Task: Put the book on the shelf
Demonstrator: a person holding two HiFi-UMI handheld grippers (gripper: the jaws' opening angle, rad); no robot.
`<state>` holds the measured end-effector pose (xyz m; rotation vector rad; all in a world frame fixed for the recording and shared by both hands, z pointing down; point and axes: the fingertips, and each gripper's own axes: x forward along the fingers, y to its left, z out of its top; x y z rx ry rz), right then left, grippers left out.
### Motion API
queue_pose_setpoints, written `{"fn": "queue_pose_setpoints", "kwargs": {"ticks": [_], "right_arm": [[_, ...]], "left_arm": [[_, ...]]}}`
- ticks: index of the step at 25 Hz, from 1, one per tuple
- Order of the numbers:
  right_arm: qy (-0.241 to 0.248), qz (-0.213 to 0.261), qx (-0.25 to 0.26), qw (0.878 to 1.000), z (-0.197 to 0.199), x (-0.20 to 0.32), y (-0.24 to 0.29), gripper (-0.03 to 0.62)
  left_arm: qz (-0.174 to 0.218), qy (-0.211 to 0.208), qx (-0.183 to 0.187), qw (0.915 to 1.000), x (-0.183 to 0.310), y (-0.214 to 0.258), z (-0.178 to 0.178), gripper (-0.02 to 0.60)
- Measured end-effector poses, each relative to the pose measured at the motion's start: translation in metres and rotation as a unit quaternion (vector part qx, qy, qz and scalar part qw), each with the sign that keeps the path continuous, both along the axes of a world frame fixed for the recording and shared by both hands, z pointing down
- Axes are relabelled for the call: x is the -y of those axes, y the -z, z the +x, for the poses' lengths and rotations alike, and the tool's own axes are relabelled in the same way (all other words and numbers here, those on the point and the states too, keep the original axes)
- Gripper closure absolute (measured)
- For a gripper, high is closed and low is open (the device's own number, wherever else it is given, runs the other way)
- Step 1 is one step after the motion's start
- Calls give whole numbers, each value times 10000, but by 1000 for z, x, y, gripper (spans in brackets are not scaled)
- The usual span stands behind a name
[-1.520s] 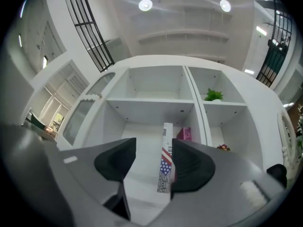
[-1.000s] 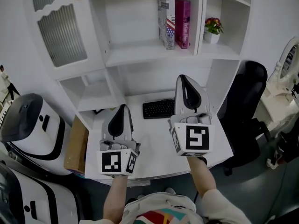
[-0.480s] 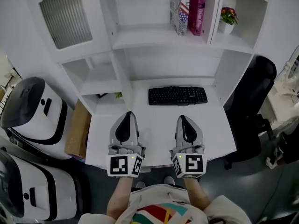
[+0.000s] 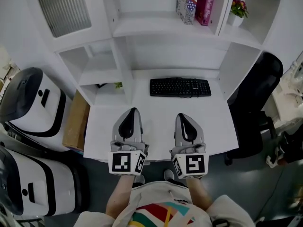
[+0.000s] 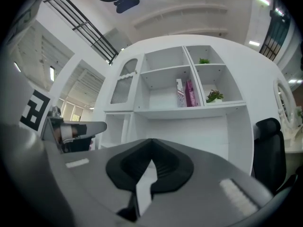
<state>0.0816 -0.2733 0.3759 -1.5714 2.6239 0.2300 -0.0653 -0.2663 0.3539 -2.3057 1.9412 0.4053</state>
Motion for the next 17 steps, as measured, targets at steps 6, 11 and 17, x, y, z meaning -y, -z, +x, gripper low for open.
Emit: {"fn": "queue_pose_setpoints", "kwargs": {"ticks": [6, 11, 17], "right_arm": [[-110, -74, 156, 9998, 8, 7, -1, 596], [38, -178, 414, 9990, 8, 7, 0, 597], [114, -171, 550, 9983, 8, 8, 3, 597]], "left_arm": [[-53, -10, 117, 9999, 2, -1, 2, 577], [8, 15, 179, 9998, 3, 5, 3, 577], [59, -47, 122, 9999, 1, 9, 9, 577]]}}
